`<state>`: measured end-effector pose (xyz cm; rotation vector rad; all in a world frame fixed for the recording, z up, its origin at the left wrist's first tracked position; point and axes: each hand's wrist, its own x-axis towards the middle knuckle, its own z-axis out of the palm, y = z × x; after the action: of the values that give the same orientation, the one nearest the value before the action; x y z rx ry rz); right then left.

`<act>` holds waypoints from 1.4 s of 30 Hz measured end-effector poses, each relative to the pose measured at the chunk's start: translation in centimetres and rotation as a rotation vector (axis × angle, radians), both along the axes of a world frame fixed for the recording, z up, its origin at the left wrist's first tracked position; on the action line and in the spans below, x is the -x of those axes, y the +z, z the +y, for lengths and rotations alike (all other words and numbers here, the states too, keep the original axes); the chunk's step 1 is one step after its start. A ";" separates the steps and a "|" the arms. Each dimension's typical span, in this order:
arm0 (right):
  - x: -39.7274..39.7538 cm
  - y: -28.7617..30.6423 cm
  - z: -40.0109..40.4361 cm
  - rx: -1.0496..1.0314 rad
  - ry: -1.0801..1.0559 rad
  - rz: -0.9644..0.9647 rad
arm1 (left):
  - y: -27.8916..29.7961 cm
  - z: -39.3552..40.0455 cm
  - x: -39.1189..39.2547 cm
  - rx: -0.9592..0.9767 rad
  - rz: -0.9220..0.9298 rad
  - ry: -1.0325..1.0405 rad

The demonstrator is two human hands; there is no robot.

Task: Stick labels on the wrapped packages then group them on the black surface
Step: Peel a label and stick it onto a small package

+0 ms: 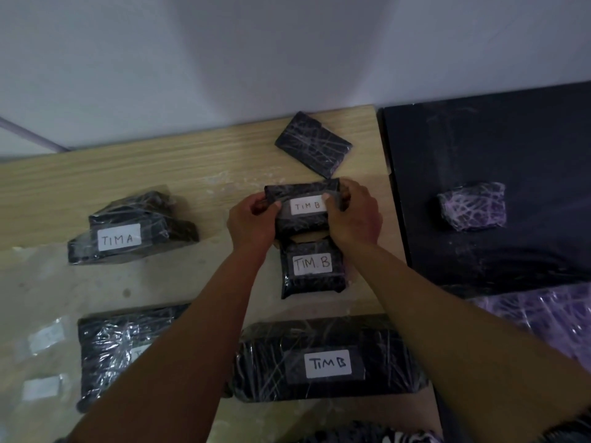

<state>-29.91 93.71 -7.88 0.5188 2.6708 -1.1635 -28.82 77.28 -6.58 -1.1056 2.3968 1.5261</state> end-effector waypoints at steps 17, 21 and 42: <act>-0.2 0.6 -0.1 0.032 -0.015 -0.032 | 0.7 1.8 -0.7 0.067 0.063 -0.042; -0.6 0.2 -0.2 -0.046 0.083 -0.046 | 0.1 2.1 -0.6 0.103 0.067 -0.092; -0.4 -0.1 1.0 0.072 0.056 0.015 | 0.1 0.3 -1.7 0.004 0.086 -0.156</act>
<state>-29.56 94.68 -7.97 0.4231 2.6268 -1.2466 -27.14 77.59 -6.46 -0.8474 2.4757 1.5484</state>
